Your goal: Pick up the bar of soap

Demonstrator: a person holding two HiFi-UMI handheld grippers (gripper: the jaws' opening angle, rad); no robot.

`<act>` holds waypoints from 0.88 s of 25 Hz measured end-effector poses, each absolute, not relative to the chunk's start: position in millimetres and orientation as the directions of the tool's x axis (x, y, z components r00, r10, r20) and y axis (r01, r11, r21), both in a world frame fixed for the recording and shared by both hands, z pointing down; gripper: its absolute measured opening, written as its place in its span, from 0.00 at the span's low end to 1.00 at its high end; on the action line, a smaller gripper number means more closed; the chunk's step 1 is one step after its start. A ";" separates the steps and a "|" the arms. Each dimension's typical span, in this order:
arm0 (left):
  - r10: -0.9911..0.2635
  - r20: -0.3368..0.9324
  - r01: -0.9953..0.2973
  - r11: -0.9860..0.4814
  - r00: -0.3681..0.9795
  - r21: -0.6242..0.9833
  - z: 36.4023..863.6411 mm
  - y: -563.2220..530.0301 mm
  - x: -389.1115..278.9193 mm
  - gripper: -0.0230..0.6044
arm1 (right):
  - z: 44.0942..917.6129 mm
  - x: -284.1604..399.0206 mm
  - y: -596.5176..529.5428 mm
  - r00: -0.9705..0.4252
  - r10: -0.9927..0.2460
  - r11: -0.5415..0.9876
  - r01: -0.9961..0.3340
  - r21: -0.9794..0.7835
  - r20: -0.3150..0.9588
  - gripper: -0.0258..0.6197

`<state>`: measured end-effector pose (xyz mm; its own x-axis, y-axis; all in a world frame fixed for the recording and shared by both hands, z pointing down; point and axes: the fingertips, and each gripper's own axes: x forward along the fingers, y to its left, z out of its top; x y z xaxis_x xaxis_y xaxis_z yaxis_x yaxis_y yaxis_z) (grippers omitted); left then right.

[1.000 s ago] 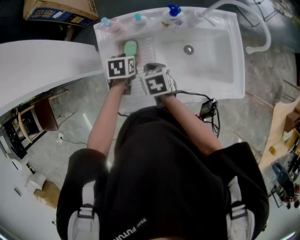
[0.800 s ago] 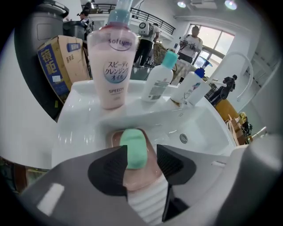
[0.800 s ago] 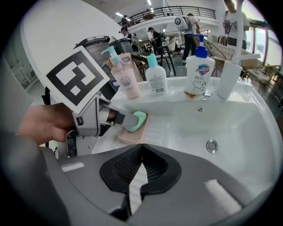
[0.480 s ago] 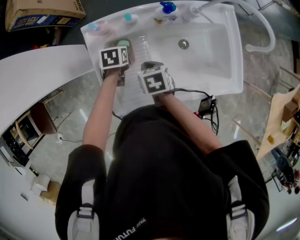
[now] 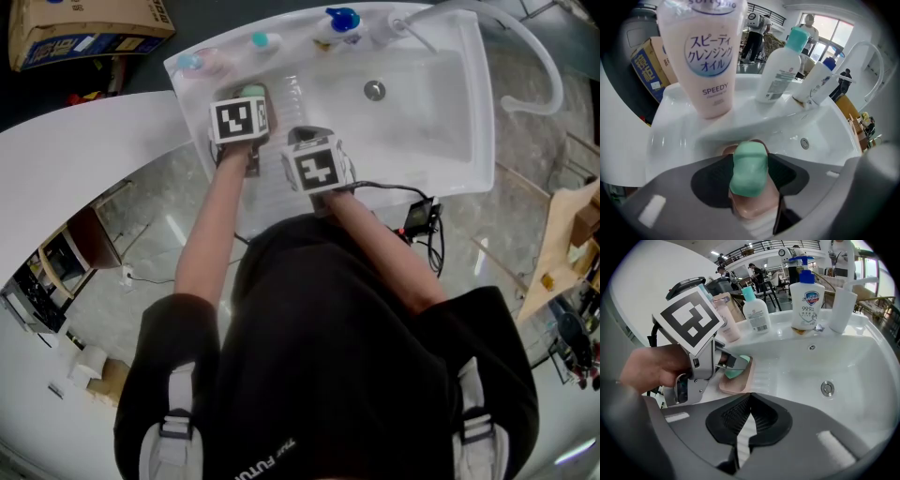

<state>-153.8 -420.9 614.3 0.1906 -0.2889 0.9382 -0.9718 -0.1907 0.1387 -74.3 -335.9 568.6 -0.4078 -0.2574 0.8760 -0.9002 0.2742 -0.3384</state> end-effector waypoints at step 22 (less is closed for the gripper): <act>-0.303 0.939 -0.977 -0.181 0.162 0.110 621.6 -413.9 -146.4 0.45 | 570.9 -62.2 -341.7 -0.396 -0.266 0.251 -0.909 -0.333 0.879 0.06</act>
<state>-146.4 -413.9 621.6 0.1618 -0.3028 0.9392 -0.9773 -0.1813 0.1099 -62.2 -341.7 570.9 -0.3959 -0.2658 0.8790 -0.9087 0.2515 -0.3332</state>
